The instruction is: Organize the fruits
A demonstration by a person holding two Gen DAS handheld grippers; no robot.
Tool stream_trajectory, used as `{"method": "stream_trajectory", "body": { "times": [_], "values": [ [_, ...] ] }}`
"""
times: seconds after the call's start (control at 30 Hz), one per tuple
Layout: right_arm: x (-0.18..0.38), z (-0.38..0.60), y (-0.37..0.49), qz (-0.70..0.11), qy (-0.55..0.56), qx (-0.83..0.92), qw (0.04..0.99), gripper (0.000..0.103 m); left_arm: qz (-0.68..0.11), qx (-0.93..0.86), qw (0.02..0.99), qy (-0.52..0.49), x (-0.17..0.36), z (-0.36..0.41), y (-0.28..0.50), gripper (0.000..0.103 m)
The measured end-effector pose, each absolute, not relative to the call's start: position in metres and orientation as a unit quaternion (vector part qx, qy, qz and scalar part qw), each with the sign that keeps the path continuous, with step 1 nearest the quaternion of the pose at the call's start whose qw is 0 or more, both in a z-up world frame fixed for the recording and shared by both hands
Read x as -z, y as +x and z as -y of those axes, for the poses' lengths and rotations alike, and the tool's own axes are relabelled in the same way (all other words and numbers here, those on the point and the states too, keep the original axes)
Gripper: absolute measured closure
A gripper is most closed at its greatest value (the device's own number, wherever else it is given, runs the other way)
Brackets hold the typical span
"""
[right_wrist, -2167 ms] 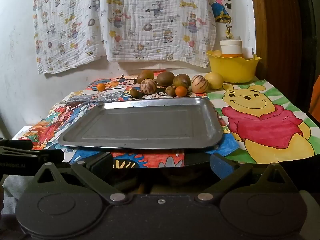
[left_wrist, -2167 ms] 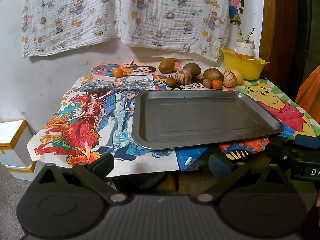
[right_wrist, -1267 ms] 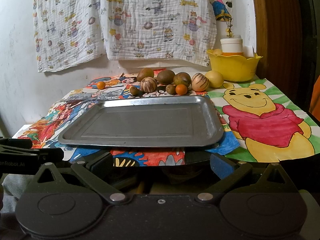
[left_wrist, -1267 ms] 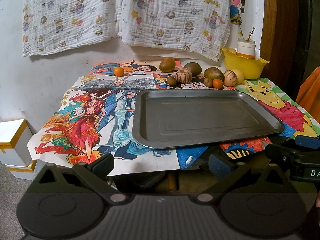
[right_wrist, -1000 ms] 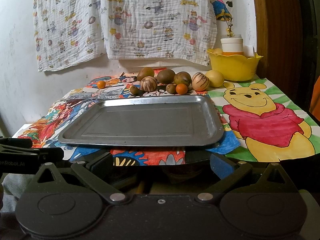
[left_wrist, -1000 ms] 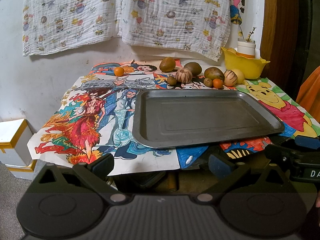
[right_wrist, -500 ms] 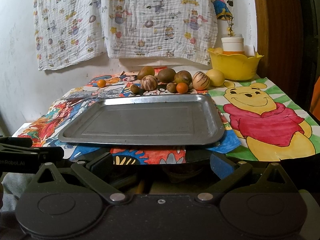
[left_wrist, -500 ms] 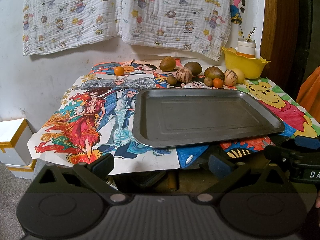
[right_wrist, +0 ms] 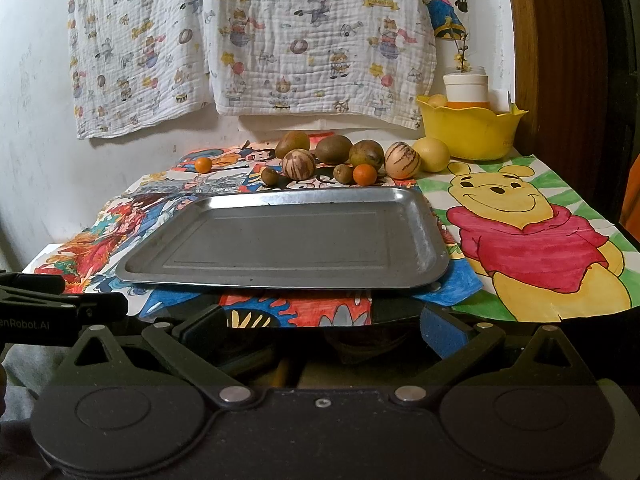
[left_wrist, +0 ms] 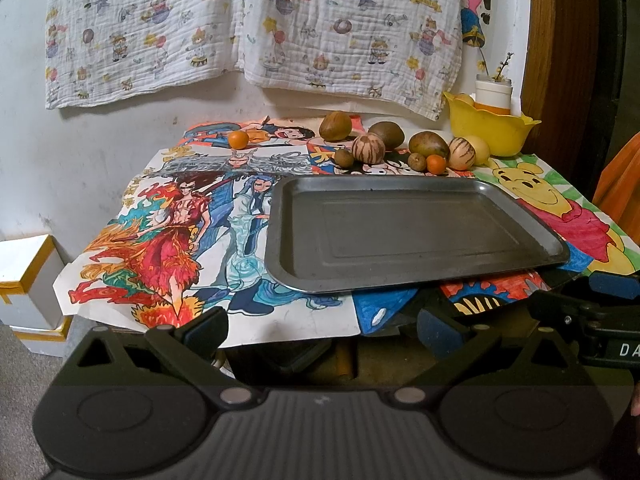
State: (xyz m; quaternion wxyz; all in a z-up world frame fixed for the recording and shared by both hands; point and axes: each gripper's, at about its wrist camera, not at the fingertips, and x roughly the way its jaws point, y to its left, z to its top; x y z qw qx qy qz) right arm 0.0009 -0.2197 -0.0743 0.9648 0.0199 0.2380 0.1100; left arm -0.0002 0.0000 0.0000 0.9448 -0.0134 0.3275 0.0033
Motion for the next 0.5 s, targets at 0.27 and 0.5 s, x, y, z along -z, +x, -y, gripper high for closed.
{"method": "stream_trajectory", "body": {
  "times": [0.27, 0.5],
  "values": [
    [0.0721, 0.2206, 0.0022, -0.239, 0.019, -0.109, 0.965, 0.0, -0.328, -0.003, 0.945, -0.014, -0.0001, -0.0001, -0.0005, 0.0],
    [0.0708, 0.2212, 0.0013, -0.238, 0.019, -0.109, 0.965, 0.0, -0.327, -0.004, 0.945, -0.014, -0.0002, -0.0003, -0.0003, 0.0]
  ]
}}
